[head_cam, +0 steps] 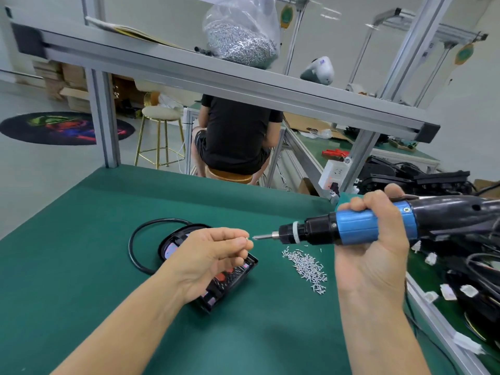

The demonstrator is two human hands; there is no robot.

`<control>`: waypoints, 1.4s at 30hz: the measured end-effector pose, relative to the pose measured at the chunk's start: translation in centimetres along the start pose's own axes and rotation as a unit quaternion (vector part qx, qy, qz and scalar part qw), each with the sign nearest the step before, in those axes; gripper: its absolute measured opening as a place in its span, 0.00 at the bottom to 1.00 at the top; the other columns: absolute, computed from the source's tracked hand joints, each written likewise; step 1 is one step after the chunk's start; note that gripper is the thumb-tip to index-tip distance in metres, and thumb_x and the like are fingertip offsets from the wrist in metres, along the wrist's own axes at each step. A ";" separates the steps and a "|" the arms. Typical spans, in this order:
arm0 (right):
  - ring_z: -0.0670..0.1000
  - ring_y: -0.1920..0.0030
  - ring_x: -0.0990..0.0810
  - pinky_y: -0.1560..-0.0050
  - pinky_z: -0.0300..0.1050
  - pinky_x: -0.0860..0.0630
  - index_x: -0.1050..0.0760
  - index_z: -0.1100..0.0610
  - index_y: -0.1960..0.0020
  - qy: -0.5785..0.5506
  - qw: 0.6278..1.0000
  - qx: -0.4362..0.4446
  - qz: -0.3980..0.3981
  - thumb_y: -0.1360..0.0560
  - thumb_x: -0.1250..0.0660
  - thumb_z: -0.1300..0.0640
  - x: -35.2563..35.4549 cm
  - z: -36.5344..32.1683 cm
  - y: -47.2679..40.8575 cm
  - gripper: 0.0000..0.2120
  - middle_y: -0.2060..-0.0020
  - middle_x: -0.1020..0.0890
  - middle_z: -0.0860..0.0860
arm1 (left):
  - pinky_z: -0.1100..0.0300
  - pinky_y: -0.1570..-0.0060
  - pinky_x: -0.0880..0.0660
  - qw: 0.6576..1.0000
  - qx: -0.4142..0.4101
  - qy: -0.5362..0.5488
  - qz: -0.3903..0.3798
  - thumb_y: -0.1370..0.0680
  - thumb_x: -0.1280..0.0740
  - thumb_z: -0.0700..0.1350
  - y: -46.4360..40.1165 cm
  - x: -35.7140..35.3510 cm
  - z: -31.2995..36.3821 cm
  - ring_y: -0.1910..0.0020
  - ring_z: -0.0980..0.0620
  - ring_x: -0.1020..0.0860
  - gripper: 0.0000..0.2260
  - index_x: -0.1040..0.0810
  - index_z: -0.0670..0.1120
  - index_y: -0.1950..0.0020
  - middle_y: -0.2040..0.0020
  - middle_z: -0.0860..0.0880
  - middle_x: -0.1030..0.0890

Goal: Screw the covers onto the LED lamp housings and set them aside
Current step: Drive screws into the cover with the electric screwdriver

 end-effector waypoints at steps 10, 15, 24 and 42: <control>0.44 0.67 0.24 0.57 0.39 0.24 0.27 0.50 0.52 0.001 1.000 -0.016 -0.019 0.25 0.36 0.68 -0.6 1.9 0.2 0.13 0.66 0.25 0.46 | 0.64 0.69 0.22 1.000 0.002 0.005 -0.003 0.26 0.34 0.31 0.0 1.0 -0.1 0.71 0.53 0.22 0.05 0.21 0.35 0.52 0.63 0.42 0.18; 0.45 0.67 0.23 0.57 0.39 0.24 0.26 0.50 0.53 -0.003 1.000 -0.019 -0.014 0.25 0.36 0.68 -0.5 2.2 0.2 0.13 0.66 0.25 0.46 | 0.65 0.70 0.22 1.000 0.006 0.028 0.000 0.27 0.34 0.31 -0.2 1.3 -0.4 0.72 0.53 0.22 0.05 0.20 0.35 0.53 0.64 0.43 0.18; 0.44 0.68 0.24 0.58 0.38 0.24 0.26 0.51 0.53 0.003 1.000 -0.026 0.004 0.26 0.36 0.68 0.8 3.2 -0.3 0.12 0.67 0.25 0.46 | 0.64 0.65 0.24 0.964 -0.092 -0.241 0.058 0.25 0.32 0.34 -1.2 2.4 0.1 0.69 0.54 0.23 0.03 0.19 0.39 0.56 0.65 0.48 0.18; 0.48 0.66 0.25 0.58 0.40 0.26 0.31 0.54 0.53 0.144 0.990 0.004 0.008 0.32 0.32 0.64 3.1 6.9 0.1 0.13 0.70 0.24 0.46 | 0.63 0.77 0.24 0.797 -0.141 -0.587 0.039 0.24 0.33 0.39 -4.7 2.2 -2.5 0.73 0.55 0.21 0.09 0.21 0.50 0.62 0.61 0.53 0.24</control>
Point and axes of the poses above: each hand's wrist, its own y-axis away from the middle knuckle, its own x-axis out of the back of the hand, z = x × y, the point moved 1 cm from there along -y, towards the middle knuckle
